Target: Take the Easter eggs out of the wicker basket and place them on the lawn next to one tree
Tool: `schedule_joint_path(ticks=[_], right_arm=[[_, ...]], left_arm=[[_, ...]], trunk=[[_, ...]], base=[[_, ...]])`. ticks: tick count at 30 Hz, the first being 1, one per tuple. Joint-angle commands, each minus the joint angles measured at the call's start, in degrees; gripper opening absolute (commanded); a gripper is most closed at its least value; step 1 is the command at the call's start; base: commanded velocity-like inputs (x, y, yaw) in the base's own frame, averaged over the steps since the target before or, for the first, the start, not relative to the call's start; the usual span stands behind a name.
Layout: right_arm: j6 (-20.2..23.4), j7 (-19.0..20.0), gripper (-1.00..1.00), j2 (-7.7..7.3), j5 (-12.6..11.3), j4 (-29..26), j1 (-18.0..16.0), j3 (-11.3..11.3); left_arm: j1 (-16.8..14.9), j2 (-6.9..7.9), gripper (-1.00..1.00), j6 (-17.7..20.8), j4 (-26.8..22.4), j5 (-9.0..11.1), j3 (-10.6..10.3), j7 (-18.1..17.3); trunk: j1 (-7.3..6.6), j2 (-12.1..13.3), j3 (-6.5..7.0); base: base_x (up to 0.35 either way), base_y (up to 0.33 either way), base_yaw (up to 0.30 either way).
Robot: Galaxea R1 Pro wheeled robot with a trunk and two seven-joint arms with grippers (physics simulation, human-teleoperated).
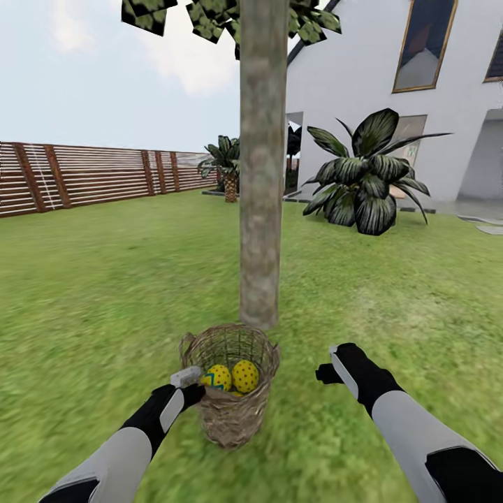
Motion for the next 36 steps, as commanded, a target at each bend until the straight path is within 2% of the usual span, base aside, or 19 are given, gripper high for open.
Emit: schedule_joint_path(ticks=[1, 8, 36], right_arm=[[0.23, -0.45, 1.0, -0.08, -0.62, -0.08, -0.03, 0.45], [0.23, -0.45, 1.0, 0.01, -0.62, -0.08, -0.02, 0.45], [0.18, -0.45, 1.0, 0.01, -0.62, -0.08, -0.03, 0.45]], left_arm=[[0.01, -0.03, 1.0, 0.3, -0.13, 0.6, 0.04, 0.35], [0.01, -0.03, 1.0, 0.27, -0.13, 0.58, 0.04, 0.35], [0.0, 0.32, 1.0, 0.41, -0.48, 0.6, 0.04, 0.35]], trunk=[[-0.04, -0.01, 0.17], [-0.22, 0.09, 1.72], [-6.37, 11.32, 6.74]], base=[[0.0, 0.0, 0.0], [0.0, 0.0, 0.0], [0.0, 0.0, 0.0]])
